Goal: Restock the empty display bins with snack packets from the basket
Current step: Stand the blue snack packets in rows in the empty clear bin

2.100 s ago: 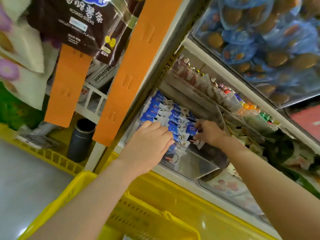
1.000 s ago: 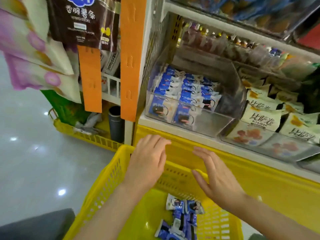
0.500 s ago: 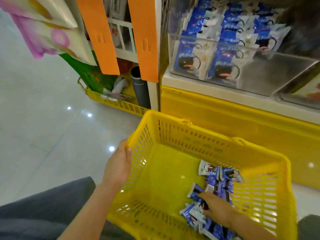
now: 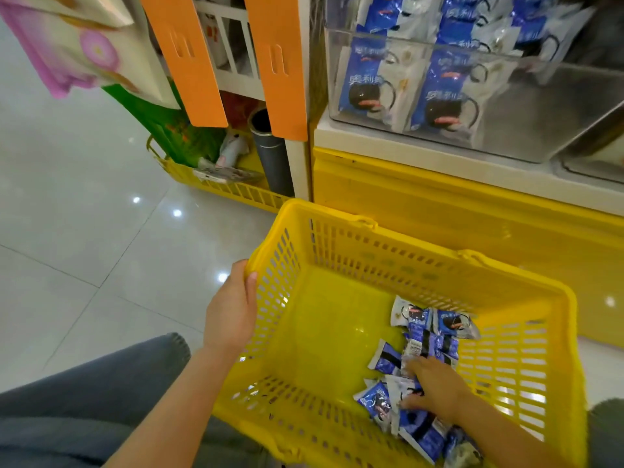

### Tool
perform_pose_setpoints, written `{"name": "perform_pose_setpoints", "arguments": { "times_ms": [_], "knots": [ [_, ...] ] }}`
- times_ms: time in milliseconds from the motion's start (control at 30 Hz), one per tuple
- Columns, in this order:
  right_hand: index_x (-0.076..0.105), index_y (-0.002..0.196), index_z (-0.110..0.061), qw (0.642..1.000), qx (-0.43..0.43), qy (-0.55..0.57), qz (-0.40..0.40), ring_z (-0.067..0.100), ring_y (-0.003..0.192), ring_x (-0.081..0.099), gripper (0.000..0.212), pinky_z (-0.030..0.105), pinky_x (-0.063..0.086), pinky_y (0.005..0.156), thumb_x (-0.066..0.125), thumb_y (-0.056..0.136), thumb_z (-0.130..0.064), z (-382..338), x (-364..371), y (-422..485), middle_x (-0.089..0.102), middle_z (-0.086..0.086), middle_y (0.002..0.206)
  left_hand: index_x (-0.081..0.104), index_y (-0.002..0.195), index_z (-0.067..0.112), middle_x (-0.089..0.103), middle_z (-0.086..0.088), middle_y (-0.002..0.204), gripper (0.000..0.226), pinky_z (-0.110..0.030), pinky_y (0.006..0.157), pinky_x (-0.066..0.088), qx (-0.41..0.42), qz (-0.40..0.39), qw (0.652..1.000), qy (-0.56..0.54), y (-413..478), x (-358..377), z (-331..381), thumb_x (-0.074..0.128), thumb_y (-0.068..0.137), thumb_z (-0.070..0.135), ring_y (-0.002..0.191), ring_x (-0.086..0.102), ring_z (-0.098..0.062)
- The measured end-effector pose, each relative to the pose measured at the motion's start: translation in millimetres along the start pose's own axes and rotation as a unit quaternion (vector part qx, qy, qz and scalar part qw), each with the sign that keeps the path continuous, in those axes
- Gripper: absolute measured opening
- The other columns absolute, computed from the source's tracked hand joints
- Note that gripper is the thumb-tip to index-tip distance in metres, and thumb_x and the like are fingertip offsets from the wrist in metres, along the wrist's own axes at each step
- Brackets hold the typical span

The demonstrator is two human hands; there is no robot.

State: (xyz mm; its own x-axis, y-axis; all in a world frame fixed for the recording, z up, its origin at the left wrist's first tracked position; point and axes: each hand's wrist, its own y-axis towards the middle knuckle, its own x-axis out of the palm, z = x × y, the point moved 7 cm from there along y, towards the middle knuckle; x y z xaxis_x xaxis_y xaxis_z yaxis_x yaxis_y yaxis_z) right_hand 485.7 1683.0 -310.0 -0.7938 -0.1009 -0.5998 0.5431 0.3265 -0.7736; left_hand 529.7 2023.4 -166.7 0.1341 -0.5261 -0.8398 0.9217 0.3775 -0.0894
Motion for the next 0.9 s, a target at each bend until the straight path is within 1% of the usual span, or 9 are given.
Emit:
{"name": "perform_pose_setpoints", "arguments": {
  "times_ms": [167, 233, 333, 433, 533, 633, 733, 833, 900],
  "knots": [
    [0.041, 0.119, -0.021, 0.990, 0.041, 0.092, 0.100, 0.016, 0.093, 0.061, 0.055, 0.024, 0.042, 0.068, 0.059, 0.082, -0.057, 0, -28, -20, 0.062, 0.000, 0.111, 0.042, 0.136, 0.004, 0.051, -0.019, 0.127, 0.039, -0.043, 0.098, 0.037, 0.008, -0.001, 0.999, -0.032, -5, -4, 13, 0.040, 0.097, 0.009, 0.116, 0.047, -0.036],
    [0.042, 0.118, -0.020, 0.976, 0.031, 0.159, 0.142, 0.013, 0.083, 0.059, 0.048, 0.023, 0.042, 0.065, 0.057, 0.085, -0.053, -6, -45, -26, 0.061, 0.000, 0.101, 0.044, 0.134, 0.001, 0.048, -0.021, 0.126, 0.043, -0.042, 0.100, 0.032, 0.022, 0.034, 0.999, -0.027, -12, -9, 26, 0.045, 0.091, -0.001, 0.116, 0.043, -0.036],
    [0.043, 0.118, -0.020, 0.945, -0.020, 0.273, 0.176, 0.006, 0.094, 0.054, 0.040, 0.015, 0.040, 0.075, 0.057, 0.088, -0.043, -28, -73, -38, 0.057, -0.003, 0.114, 0.048, 0.129, 0.000, 0.049, -0.021, 0.122, 0.044, -0.036, 0.099, 0.031, 0.063, 0.029, 0.995, -0.075, -33, -2, 55, 0.052, 0.086, -0.006, 0.115, 0.044, -0.035],
    [0.045, 0.121, -0.020, 0.905, -0.050, 0.369, 0.206, 0.008, 0.103, 0.054, 0.035, 0.015, 0.042, 0.079, 0.055, 0.092, -0.037, -51, -95, -55, 0.051, -0.009, 0.115, 0.041, 0.136, 0.003, 0.044, -0.015, 0.133, 0.047, -0.031, 0.103, 0.031, -0.014, -0.090, 0.973, -0.212, -59, 32, 73, 0.055, 0.091, 0.007, 0.124, 0.042, -0.027],
    [0.048, 0.101, -0.029, 0.833, -0.055, 0.494, 0.242, 0.000, 0.083, 0.060, 0.016, 0.012, 0.049, 0.063, 0.059, 0.090, -0.032, -66, -108, -74, 0.055, -0.009, 0.101, 0.036, 0.138, 0.010, 0.046, -0.007, 0.131, 0.051, -0.025, 0.088, 0.037, -0.147, -0.229, 0.902, -0.336, -88, 67, 81, 0.056, 0.092, 0.023, 0.113, 0.047, -0.015],
    [0.048, 0.093, -0.023, 0.769, -0.044, 0.583, 0.257, -0.002, 0.068, 0.063, 0.018, 0.017, 0.052, 0.061, 0.064, 0.087, -0.025, -74, -107, -84, 0.060, -0.002, 0.084, 0.052, 0.125, 0.010, 0.061, -0.002, 0.121, 0.035, -0.027, 0.089, 0.045, -0.158, -0.304, 0.851, -0.398, -105, 85, 85, 0.053, 0.093, 0.026, 0.107, 0.058, -0.015],
    [0.051, 0.097, -0.020, 0.786, -0.049, 0.573, 0.227, 0.016, 0.076, 0.064, 0.016, 0.037, 0.055, 0.074, 0.061, 0.089, -0.028, -83, -96, -83, 0.065, 0.006, 0.089, 0.063, 0.109, 0.015, 0.072, 0.004, 0.100, 0.019, -0.025, 0.080, 0.053, -0.146, -0.296, 0.819, -0.468, -109, 90, 90, 0.055, 0.092, 0.017, 0.094, 0.067, -0.011],
    [0.058, 0.097, -0.022, 0.810, -0.082, 0.543, 0.206, 0.014, 0.084, 0.065, 0.009, 0.029, 0.057, 0.078, 0.051, 0.095, -0.026, -78, -90, -77, 0.065, 0.002, 0.098, 0.060, 0.100, 0.024, 0.069, 0.003, 0.099, 0.015, -0.022, 0.078, 0.053, -0.151, -0.246, 0.843, -0.454, -106, 90, 84, 0.056, 0.091, 0.012, 0.092, 0.065, -0.008],
    [0.060, 0.099, -0.023, 0.852, -0.054, 0.475, 0.213, 0.011, 0.092, 0.062, 0.010, 0.026, 0.052, 0.084, 0.050, 0.096, -0.023, -57, -82, -71, 0.064, -0.002, 0.104, 0.057, 0.097, 0.029, 0.066, 0.008, 0.098, 0.018, -0.017, 0.073, 0.050, -0.145, -0.228, 0.857, -0.438, -103, 89, 78, 0.056, 0.092, 0.012, 0.091, 0.063, -0.002]
  ]
}}
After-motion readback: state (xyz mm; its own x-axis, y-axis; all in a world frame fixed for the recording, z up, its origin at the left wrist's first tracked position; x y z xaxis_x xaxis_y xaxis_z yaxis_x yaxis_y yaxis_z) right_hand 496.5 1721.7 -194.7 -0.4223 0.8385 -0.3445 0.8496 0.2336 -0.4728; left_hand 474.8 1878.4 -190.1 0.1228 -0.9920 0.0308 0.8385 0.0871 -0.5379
